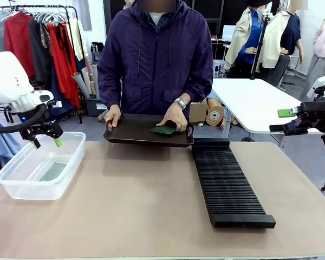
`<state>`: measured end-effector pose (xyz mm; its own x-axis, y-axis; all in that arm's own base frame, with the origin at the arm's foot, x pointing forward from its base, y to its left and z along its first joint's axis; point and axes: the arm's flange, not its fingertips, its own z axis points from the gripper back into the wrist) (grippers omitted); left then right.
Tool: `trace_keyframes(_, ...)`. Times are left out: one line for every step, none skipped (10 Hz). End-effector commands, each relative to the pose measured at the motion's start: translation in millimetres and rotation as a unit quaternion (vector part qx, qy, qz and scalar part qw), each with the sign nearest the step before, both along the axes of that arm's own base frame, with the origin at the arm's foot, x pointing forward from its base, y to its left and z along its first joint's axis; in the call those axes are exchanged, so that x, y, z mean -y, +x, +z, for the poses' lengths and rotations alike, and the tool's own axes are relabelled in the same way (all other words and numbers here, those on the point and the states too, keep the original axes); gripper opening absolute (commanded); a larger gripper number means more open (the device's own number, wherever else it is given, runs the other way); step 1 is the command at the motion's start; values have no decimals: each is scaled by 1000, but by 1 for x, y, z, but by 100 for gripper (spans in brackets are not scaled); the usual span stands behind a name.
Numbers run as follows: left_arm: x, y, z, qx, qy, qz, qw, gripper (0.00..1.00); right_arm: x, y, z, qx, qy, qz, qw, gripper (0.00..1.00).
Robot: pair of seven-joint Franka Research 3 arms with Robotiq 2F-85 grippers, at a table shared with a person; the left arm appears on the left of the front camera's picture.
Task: Sort PCBs into racks and boxes based on the side picked up.
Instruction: Pick up the Blank PCB handed by the Human.
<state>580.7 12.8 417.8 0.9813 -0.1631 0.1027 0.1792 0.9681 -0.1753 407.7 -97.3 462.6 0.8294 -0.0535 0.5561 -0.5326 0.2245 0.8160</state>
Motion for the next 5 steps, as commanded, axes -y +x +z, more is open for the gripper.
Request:
trace_keyframes(1,-5,-4,2,4,13,1000,100,-1,0,3,1,3,1,1000,100)
trace_keyframes(2,-4,-4,1,3,12,1000,100,-1,0,3,1,3,1,1000,100)
trace_keyframes(3,-4,-3,2,4,11,1000,100,-1,0,3,1,3,1,1000,100)
trace_keyframes(3,-3,-1,6,1,11,1000,100,-1,0,3,1,3,1,1000,100)
trace_keyframes(0,-2,1,10,-19,17,1000,100,-1,0,3,1,3,1,1000,100)
